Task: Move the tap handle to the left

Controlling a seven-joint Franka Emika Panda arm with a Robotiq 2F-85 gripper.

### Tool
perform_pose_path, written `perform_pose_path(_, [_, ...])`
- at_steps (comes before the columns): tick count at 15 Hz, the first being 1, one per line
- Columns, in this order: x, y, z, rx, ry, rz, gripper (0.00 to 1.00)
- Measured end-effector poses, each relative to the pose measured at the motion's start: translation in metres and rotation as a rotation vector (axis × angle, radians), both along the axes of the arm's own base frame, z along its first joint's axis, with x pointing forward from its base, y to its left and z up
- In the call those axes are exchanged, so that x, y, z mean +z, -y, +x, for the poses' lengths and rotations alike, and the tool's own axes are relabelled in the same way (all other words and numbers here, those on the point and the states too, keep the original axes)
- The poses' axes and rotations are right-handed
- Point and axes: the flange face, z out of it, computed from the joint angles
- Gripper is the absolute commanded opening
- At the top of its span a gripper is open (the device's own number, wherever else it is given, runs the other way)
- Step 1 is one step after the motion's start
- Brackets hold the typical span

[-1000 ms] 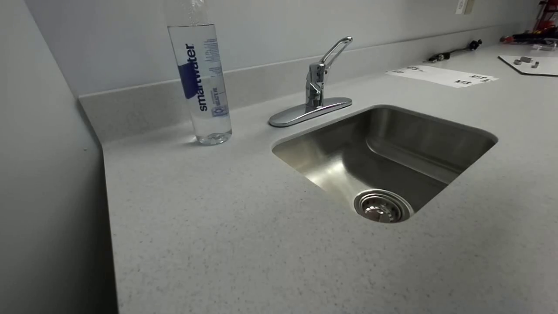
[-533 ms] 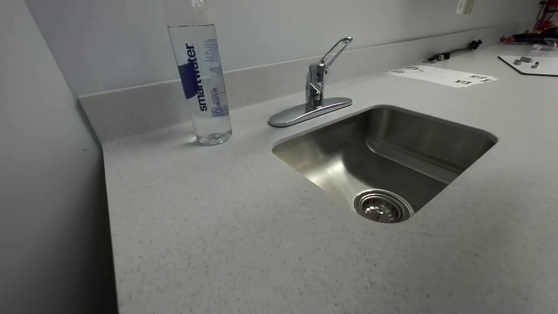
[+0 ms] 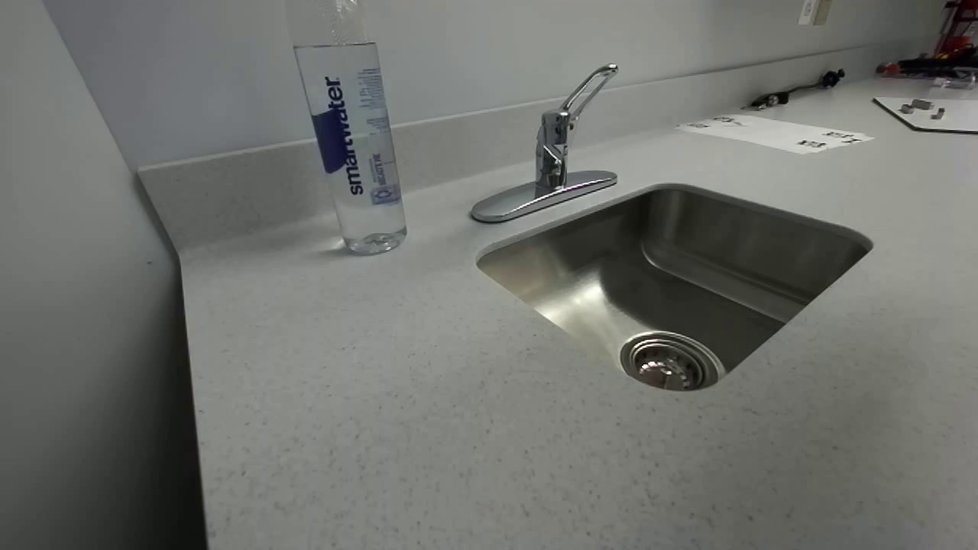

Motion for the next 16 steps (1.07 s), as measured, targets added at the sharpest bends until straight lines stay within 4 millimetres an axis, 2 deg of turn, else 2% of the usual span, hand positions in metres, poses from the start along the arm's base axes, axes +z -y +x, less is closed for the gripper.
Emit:
perform_pose_path(9, [-0.001, 0.004, 0.002, -0.004, -0.003, 0.001, 1.00])
perform_pose_path(12, [0.000, 0.027, 0.016, -0.022, -0.002, -0.006, 1.00])
perform_pose_path(16, [0.003, 0.058, 0.051, -0.003, -0.008, 0.032, 1.00])
